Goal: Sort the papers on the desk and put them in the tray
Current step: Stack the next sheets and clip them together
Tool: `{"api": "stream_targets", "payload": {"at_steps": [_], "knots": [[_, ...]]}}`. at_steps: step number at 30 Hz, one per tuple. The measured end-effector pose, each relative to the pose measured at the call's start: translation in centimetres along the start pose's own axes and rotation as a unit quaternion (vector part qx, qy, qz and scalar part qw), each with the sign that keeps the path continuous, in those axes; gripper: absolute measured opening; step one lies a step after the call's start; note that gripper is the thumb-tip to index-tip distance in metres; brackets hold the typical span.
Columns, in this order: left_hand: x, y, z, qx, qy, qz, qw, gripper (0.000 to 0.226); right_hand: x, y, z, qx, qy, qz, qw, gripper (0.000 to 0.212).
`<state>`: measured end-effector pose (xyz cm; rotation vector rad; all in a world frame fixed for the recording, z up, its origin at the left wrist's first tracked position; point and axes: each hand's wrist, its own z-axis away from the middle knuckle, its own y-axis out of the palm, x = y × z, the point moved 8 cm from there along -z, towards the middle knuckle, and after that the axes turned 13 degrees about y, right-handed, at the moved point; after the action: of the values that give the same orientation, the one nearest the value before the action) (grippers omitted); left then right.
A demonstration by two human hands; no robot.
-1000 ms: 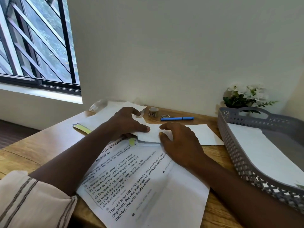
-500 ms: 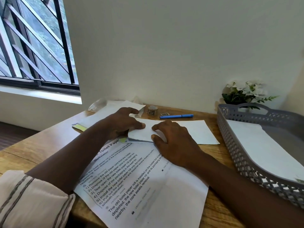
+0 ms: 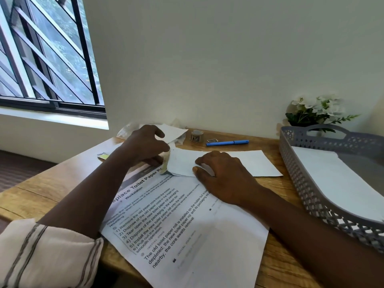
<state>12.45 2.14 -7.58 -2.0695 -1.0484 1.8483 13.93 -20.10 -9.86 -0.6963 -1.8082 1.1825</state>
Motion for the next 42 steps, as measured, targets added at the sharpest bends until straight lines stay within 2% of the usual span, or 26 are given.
{"api": "stream_targets", "payload": {"at_steps": [4,5,8,9,12,15,18,23,27,30,34,38,42], "knots": [[0.5,0.8,0.3,0.01,-0.048,0.112,0.993,0.051,0.1,-0.1,0.1,-0.002,0.001,0.013,1.0,0.049],[0.7,0.4,0.1,0.0,-0.039,0.079,0.996,0.053,0.2,-0.1,0.1,0.001,0.004,0.027,1.0,0.05],[0.2,-0.7,-0.3,-0.008,0.032,-0.16,0.987,0.064,0.6,0.1,0.0,0.023,0.02,0.085,0.996,0.051],[0.0,-0.7,-0.3,0.002,0.044,-0.194,0.98,0.066,0.8,0.1,-0.4,0.028,0.032,0.096,0.995,0.049],[-0.3,-0.4,-0.5,0.02,0.07,-0.206,0.976,0.057,2.1,-0.9,-2.0,0.009,0.046,0.066,0.997,0.051],[-0.4,-0.6,-0.8,0.005,0.092,-0.179,0.98,0.04,2.9,0.0,-3.3,0.016,-0.013,0.047,0.999,0.049],[0.2,-0.4,-1.0,0.0,0.096,-0.113,0.989,0.045,2.3,1.9,-3.6,0.044,-0.033,0.022,0.998,0.058],[0.4,1.0,-1.1,0.024,0.069,0.042,0.996,0.054,1.9,2.1,-3.9,0.034,-0.028,0.017,0.999,0.05],[-0.1,1.5,-0.7,0.03,0.014,0.163,0.986,0.052,2.1,2.0,-3.6,0.034,-0.032,0.02,0.999,0.05],[-0.4,1.7,-0.5,0.017,0.011,0.228,0.973,0.05,2.2,1.8,-3.7,0.025,-0.037,0.014,0.999,0.05],[-0.8,2.4,-0.3,0.034,0.016,0.258,0.966,0.05,2.2,1.8,-3.7,0.026,-0.036,0.014,0.999,0.051],[-0.8,3.3,0.2,0.073,0.028,0.203,0.976,0.053,2.2,1.6,-3.4,0.02,-0.039,0.006,0.999,0.048],[-0.6,3.3,0.3,0.07,0.03,0.236,0.969,0.053,2.1,1.0,-3.0,-0.006,-0.035,-0.028,0.999,0.05]]}}
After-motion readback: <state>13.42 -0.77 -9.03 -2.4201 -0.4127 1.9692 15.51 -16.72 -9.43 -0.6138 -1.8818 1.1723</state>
